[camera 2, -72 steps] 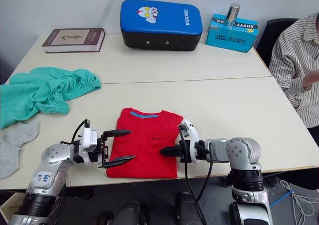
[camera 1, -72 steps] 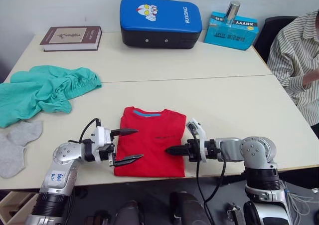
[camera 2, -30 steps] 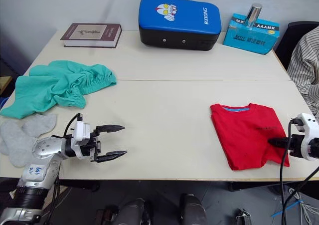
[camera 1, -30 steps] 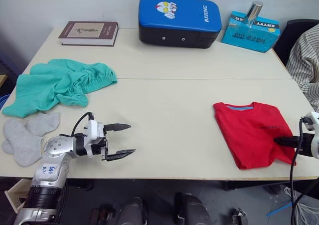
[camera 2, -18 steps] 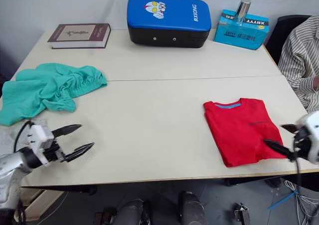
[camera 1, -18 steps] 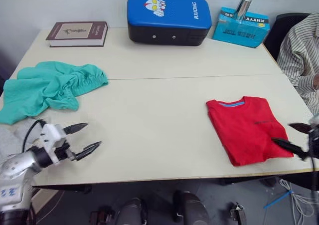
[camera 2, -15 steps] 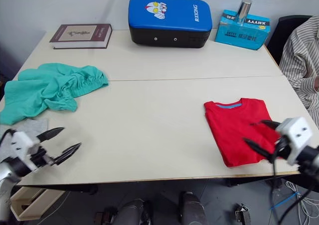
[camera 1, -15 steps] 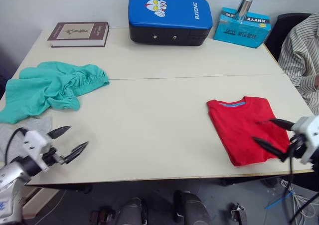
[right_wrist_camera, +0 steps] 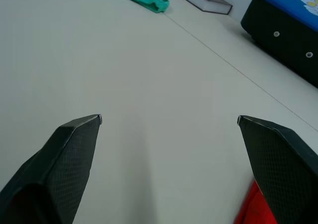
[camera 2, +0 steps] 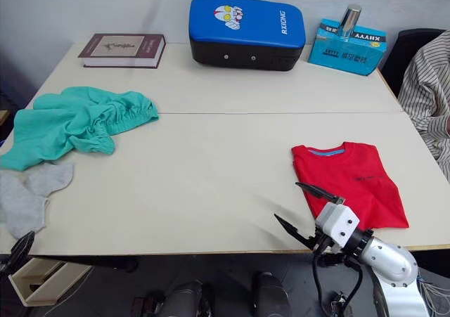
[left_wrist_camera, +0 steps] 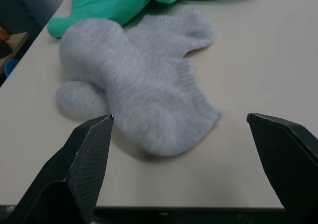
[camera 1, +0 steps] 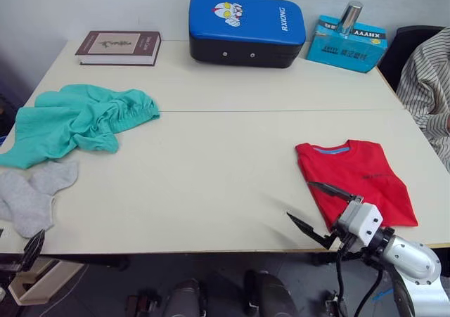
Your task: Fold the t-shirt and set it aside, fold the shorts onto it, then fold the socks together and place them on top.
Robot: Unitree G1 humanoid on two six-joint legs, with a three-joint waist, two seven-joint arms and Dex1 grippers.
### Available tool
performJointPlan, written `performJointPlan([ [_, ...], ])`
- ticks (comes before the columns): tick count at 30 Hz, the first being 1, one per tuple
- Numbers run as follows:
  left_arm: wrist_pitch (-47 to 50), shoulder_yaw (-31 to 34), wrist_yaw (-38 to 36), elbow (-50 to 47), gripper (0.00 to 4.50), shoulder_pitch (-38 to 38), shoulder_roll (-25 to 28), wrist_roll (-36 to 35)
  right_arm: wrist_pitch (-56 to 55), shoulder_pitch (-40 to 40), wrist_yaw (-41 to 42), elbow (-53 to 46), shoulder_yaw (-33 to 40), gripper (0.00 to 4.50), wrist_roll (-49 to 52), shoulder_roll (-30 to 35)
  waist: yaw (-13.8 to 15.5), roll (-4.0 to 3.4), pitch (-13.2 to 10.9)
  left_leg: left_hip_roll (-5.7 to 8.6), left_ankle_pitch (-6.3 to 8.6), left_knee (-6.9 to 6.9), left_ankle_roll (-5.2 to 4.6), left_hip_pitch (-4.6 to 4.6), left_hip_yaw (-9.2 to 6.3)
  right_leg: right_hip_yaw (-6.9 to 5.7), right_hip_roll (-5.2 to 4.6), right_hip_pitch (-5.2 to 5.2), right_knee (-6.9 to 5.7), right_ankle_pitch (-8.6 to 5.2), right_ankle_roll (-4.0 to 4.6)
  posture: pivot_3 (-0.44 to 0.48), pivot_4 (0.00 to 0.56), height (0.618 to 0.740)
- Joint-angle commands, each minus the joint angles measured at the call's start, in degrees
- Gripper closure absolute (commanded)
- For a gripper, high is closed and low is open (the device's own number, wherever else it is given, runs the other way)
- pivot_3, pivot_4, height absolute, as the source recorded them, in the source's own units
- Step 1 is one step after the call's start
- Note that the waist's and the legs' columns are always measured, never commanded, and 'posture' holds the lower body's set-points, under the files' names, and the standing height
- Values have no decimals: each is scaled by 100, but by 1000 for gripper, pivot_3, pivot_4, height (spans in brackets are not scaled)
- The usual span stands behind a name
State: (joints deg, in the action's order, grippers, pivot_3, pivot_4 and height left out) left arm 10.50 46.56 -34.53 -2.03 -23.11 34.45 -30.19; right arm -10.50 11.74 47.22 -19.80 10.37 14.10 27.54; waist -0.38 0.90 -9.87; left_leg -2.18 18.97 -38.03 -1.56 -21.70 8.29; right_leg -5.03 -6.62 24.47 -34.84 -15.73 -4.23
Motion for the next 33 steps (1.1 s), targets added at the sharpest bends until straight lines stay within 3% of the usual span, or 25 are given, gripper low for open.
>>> performJointPlan([
  [1, 630, -512, 132, -121, 0, 1010, 776, 23, 101, -408, -316, -204, -119, 20, 118, -107, 42, -1, 0, -3, -6, 0, 6, 4, 0, -5, 0, 0, -6, 3, 7, 0, 150, 740],
  [3, 713, -1252, 30, 466, 0, 1886, 1315, 561, 127, -654, -441, -167, -222, 20, 19, -133, 40, -8, -1, -6, -9, 1, 9, 15, 1, -6, 2, -5, -14, 5, 10, 0, 150, 740],
  [7, 935, -3012, -387, 2100, 0, 3987, 1916, 1629, 121, -900, -553, -7, -378, 20, -83, -131, 25, -13, -3, -3, -32, 11, 59, 16, 21, -21, 8, 0, -27, 4, 11, 0, 150, 740],
  [10, 813, -3898, -477, 3673, 0, 5514, 1856, 2346, 201, -989, -698, -14, -370, 20, -43, -152, -5, -6, -7, -5, -50, 9, 30, 12, 57, -113, 20, 8, -58, 4, 10, 0, 150, 740],
  [13, 292, -4374, -414, 5143, 0, 6625, 1600, 2826, 213, -878, -825, -104, -351, 20, -52, -163, -58, 22, -8, -3, -48, 3, 21, 13, 105, -150, 38, 21, -63, 3, 8, 0, 150, 740],
  [18, -433, -4692, -352, 6560, 1179, 7563, 1214, 3252, 166, -407, -1032, -340, -437, 0, -171, -218, -103, 27, -8, -5, -42, -4, 8, 20, 115, -158, 26, 17, -66, 0, -2, 0, 150, 740],
  [24, -879, -4547, -1068, 6861, 3104, 8031, 902, 3081, 165, -141, -1234, -487, -364, 0, -241, -201, -80, 39, -14, 3, -46, -10, 3, 40, 115, -148, 7, 12, -78, 1, -4, 0, 150, 740],
  [28, -1164, -4540, -1885, 6290, 4309, 8445, 328, 2833, 108, -12, -1272, -452, -289, 0, -344, -102, 47, 43, -16, 4, -46, -20, 3, 33, 111, -152, 7, 13, -84, 1, -3, 0, 150, 740],
  [30, -1013, -4534, -2144, 5895, 4476, 8475, 67, 2696, 114, 38, -1280, -483, -232, 0, -331, -67, 56, 44, -17, 5, -47, -28, 0, 25, 109, -154, 8, 13, -95, 2, -5, 0, 150, 740],
  [33, -382, -4766, -2865, 4322, 4476, 7978, -398, 2278, 193, 171, -1293, -591, -43, 0, -254, 4, 31, 43, -17, 12, -46, -26, -5, 24, 114, -145, 7, 13, -89, 5, -11, 0, 150, 740],
])
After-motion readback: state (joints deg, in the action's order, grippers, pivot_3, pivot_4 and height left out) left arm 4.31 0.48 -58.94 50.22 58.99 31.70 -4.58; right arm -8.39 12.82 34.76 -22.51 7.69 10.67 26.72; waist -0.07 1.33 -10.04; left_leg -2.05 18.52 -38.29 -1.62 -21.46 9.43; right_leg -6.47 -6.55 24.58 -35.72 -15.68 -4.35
